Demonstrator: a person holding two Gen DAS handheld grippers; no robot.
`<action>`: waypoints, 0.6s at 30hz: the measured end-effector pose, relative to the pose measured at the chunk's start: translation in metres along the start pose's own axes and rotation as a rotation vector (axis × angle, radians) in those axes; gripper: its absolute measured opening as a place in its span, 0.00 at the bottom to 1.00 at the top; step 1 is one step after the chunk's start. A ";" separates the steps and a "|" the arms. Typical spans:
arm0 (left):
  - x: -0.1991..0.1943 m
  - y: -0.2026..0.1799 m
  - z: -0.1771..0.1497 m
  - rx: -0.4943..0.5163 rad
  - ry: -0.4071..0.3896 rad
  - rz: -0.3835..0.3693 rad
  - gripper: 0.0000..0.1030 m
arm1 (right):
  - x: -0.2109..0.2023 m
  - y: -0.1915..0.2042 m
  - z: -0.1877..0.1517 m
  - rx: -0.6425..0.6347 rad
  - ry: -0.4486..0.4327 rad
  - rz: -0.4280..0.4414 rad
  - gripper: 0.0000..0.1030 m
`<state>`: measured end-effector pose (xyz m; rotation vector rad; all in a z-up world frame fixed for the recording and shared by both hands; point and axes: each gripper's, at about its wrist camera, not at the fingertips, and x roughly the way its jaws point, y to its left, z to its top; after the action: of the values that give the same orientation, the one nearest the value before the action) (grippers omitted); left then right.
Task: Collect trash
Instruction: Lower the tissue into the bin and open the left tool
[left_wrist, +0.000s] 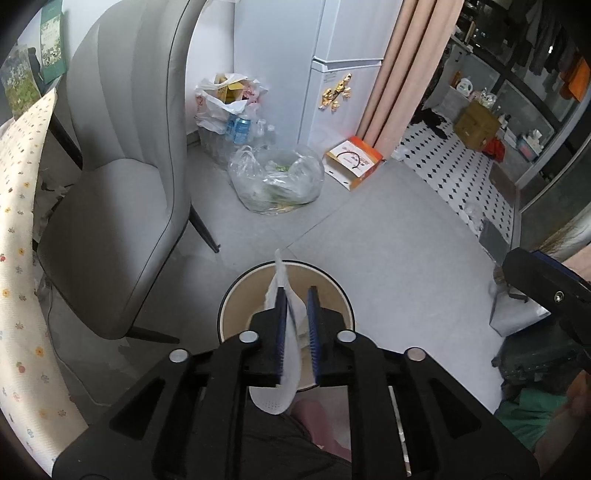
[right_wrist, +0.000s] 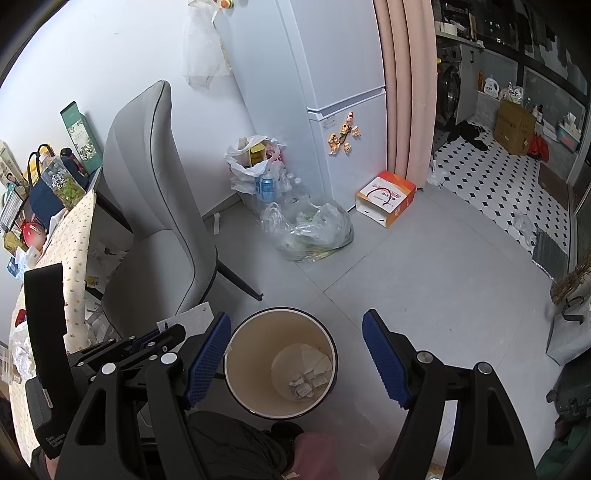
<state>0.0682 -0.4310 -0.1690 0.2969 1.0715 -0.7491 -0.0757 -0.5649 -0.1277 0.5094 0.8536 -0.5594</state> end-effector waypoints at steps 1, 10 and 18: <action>0.000 0.000 0.001 -0.001 -0.001 -0.005 0.12 | 0.000 0.000 0.000 0.000 0.000 0.001 0.71; -0.003 -0.001 0.001 -0.007 0.001 -0.066 0.13 | 0.001 -0.001 0.001 0.015 0.001 -0.008 0.71; -0.005 0.002 0.001 -0.013 -0.004 -0.107 0.46 | 0.001 -0.005 -0.003 0.024 -0.001 -0.002 0.71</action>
<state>0.0686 -0.4284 -0.1639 0.2280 1.0941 -0.8380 -0.0797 -0.5667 -0.1314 0.5299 0.8476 -0.5720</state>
